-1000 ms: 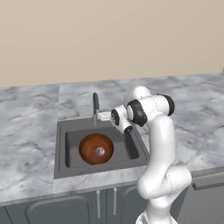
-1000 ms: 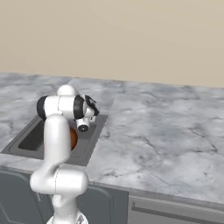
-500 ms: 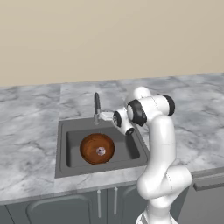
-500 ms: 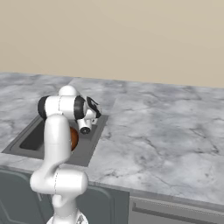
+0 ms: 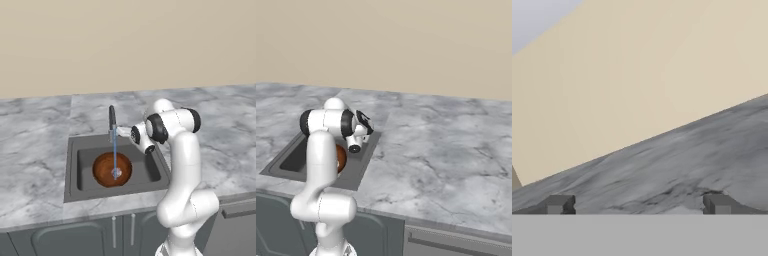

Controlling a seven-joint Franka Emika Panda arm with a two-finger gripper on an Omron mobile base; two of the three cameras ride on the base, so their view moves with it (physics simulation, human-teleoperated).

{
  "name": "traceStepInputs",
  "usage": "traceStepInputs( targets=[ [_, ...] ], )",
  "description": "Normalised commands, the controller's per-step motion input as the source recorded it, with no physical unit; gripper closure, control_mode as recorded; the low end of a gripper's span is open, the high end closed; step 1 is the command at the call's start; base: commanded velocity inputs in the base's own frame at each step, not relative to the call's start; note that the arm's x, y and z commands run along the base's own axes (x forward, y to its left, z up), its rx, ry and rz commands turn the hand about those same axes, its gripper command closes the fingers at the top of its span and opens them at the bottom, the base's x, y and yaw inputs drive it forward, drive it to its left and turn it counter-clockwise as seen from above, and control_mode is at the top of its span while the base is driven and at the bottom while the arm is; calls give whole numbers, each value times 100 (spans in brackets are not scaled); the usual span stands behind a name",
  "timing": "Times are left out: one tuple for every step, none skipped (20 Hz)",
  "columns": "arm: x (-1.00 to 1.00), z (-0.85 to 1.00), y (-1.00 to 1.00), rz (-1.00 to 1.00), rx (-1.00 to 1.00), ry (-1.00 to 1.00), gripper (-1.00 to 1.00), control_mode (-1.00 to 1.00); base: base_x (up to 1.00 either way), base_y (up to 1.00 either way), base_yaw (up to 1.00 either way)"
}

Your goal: Pick the garlic from the cabinet and place it in the bowl. Then pick the bowl and place it in the sink. Then turn on the sink facuet.

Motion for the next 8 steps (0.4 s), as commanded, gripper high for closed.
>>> traceStepInputs(
  targets=[
    [-53, 0, -59, -3, 16, -2, -100, -100, 0, 0, 0],
    [-81, 1, -49, 0, 15, -12, -100, -100, 0, 0, 0],
    [-79, 16, -42, -1, 15, -12, -100, -100, 0, 0, 0],
    [-74, 17, 0, -7, 1, -24, -100, -100, 0, 0, 0],
    [0, 0, 0, 0, 0, 0, -100, -100, 0, 0, 0],
    [0, 0, 0, 0, 0, 0, -100, -100, 0, 0, 0],
    [0, 0, 0, 0, 0, 0, -100, -100, 0, 0, 0],
    [0, 0, 0, 0, 0, 0, -100, -100, 0, 0, 0]
  ],
)
